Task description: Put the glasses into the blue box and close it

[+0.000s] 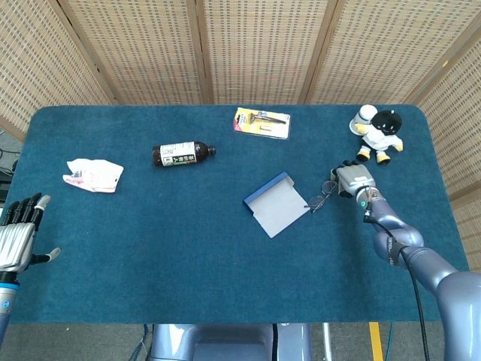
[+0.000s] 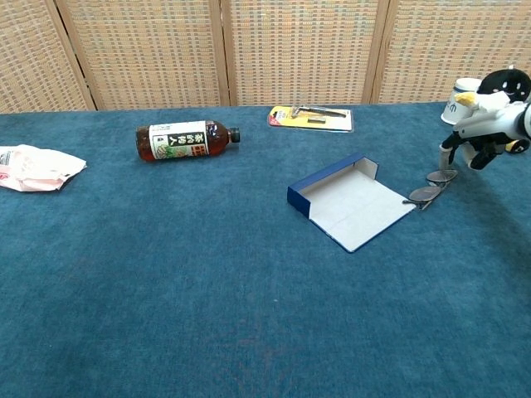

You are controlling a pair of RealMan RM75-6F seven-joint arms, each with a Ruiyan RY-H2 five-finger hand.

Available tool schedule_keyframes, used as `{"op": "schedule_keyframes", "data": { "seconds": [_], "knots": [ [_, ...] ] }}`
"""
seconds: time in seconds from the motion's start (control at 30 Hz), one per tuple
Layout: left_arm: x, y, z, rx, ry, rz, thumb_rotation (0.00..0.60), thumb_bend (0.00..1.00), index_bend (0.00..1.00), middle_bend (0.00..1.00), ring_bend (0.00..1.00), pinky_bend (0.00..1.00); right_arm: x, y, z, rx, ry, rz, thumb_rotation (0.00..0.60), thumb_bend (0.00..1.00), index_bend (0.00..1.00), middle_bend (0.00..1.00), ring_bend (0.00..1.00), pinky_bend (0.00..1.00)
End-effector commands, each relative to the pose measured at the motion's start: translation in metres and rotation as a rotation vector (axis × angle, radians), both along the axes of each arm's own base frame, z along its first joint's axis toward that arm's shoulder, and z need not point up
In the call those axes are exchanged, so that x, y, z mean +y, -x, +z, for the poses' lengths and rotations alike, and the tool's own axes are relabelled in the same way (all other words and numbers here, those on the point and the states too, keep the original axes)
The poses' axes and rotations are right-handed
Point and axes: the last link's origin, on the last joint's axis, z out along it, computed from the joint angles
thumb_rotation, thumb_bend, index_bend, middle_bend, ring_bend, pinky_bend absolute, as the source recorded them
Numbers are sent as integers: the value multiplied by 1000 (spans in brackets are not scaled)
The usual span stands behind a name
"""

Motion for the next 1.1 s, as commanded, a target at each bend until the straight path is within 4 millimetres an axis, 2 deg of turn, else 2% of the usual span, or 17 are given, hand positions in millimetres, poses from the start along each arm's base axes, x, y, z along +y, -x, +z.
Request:
{"op": "schedule_keyframes", "data": {
  "seconds": [0.03,0.2,0.23,0.27,0.3,0.37,0.4,0.47,0.7,1.1],
  "knots": [
    [0,-1,-1,2,2,-4,600,0,0,0,0,0,9,10,12,23,-10,-5,600,1000,286,216,0,64],
    [-1,-3,-2,4,6,-13,600,0,0,0,0,0,18,13,33,13,29,27,600,989,283,187,0,64],
    [-1,-4,-2,5,7,-15,600,0,0,0,0,0,21,11,37,0,51,46,600,933,272,158,0,64],
    [-1,-4,-3,6,8,-16,600,0,0,0,0,0,23,10,40,-9,64,62,600,740,245,97,0,64],
    [-1,-4,-3,6,8,-16,600,0,0,0,0,0,24,9,41,-18,75,73,600,475,214,43,0,64],
    [-1,-5,-3,8,12,-18,600,0,0,0,0,0,28,4,44,-60,120,124,600,116,185,0,0,64],
    [-1,-5,-4,10,13,-20,600,0,0,0,0,0,30,2,44,-81,137,150,600,51,183,0,0,64],
    [0,-6,-5,11,17,-21,600,0,0,0,0,0,36,-5,40,-144,160,223,600,31,183,0,0,64],
    [2,-5,-5,13,19,-14,600,0,0,0,0,0,40,-2,20,-170,92,338,600,48,255,0,0,64],
    [4,0,-7,14,23,11,600,0,0,0,0,0,37,-2,-6,-143,73,439,600,196,362,37,0,64]
  ]
}}
